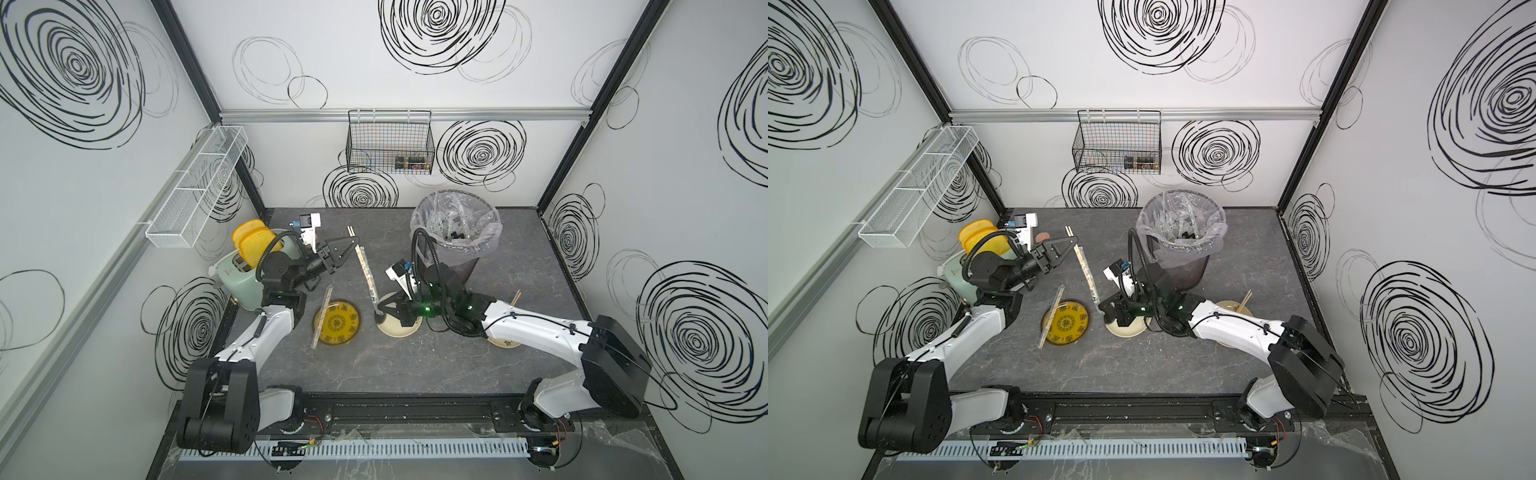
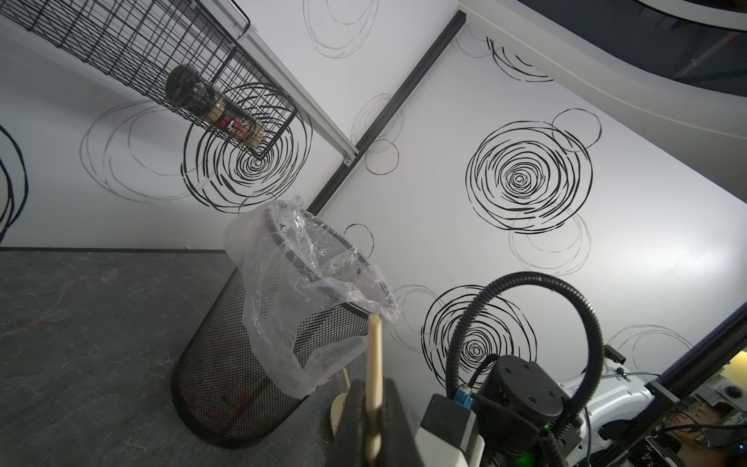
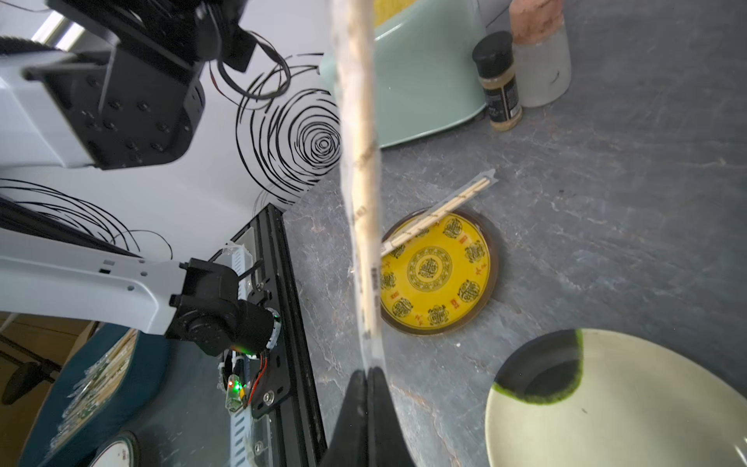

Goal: Remove the packaging of disposable chopsticks
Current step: Remove the packet bag from the disposable chopsticks.

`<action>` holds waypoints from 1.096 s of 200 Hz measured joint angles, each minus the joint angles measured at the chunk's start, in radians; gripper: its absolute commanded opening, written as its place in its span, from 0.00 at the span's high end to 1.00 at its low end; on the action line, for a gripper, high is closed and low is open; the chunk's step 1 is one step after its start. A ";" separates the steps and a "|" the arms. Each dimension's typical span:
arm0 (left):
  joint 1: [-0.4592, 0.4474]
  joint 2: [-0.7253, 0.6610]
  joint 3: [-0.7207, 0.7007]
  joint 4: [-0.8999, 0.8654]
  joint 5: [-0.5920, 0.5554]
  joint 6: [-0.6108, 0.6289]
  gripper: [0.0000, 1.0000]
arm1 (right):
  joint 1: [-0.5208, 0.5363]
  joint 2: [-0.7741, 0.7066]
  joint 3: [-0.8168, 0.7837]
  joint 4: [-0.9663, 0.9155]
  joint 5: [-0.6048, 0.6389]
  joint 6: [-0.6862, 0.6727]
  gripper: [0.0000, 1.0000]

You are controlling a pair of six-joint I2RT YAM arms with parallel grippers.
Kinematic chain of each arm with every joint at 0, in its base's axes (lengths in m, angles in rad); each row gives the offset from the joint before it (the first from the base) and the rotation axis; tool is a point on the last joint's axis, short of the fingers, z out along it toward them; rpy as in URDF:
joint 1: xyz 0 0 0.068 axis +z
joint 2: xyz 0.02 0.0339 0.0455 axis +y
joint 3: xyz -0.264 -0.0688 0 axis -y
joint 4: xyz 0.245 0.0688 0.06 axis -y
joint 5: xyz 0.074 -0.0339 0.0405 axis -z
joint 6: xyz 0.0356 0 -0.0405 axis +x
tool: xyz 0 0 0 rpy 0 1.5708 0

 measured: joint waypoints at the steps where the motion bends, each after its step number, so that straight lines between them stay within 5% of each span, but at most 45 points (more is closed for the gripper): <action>1: 0.000 0.000 0.000 0.000 0.000 0.000 1.00 | 0.000 0.000 -0.002 0.000 0.000 0.000 1.00; 122: 0.000 0.000 0.000 0.000 0.000 0.000 1.00 | 0.003 -0.074 -0.168 -0.018 0.018 0.018 1.00; 142: 0.000 0.000 0.000 0.000 0.000 0.000 1.00 | 0.003 -0.093 -0.169 -0.033 0.027 0.018 0.58; 159: 0.000 0.000 0.000 0.000 0.000 -0.001 1.00 | 0.003 -0.098 -0.156 -0.054 0.035 0.007 0.41; 219: 0.000 0.000 0.000 0.010 0.000 -0.012 1.00 | 0.003 -0.066 0.028 -0.078 0.061 -0.071 0.41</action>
